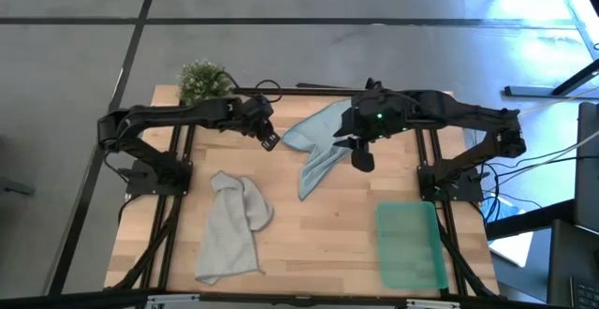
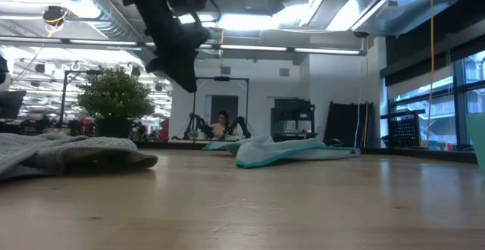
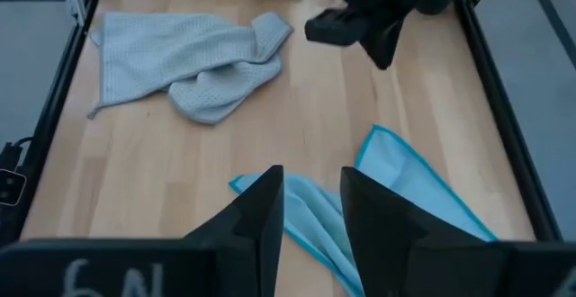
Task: Roll microfiber towels into tight, uniform cylinder then place into a basket
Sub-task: Fold the blue towel
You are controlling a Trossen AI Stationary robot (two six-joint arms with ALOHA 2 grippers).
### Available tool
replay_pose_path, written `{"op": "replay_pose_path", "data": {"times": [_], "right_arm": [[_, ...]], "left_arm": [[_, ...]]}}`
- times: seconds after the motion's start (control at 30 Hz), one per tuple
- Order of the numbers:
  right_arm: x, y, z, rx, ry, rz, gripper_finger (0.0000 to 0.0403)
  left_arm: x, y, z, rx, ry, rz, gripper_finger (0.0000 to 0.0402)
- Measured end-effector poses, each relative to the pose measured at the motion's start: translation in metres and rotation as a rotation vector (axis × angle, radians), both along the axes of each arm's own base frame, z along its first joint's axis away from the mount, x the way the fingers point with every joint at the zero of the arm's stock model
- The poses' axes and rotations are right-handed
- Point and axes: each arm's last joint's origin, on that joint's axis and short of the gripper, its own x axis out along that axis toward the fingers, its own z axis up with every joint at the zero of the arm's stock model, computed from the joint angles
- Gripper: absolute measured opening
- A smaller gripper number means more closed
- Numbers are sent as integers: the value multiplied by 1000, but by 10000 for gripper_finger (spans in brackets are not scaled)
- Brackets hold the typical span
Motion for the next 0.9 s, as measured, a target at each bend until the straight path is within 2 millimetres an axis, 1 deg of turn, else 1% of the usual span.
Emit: {"op": "replay_pose_path", "data": {"times": [0.13,0.27,0.37,0.57,0.67,0.9], "right_arm": [[-5,0,4,-5,-16,4,114],[-7,0,6,-19,-22,15,114],[-7,-1,5,-19,-20,12,114],[-7,-1,5,-20,-19,13,114],[-7,-1,5,-20,-19,14,114],[-7,-1,5,-21,-19,14,114]], "left_arm": [[5,4,-10,-57,12,33,70],[11,11,-27,-104,43,91,96],[19,15,-40,-112,56,97,99],[37,24,-62,-113,7,61,100],[40,32,-71,-130,3,70,100],[40,45,-80,-133,-6,93,100]]}}
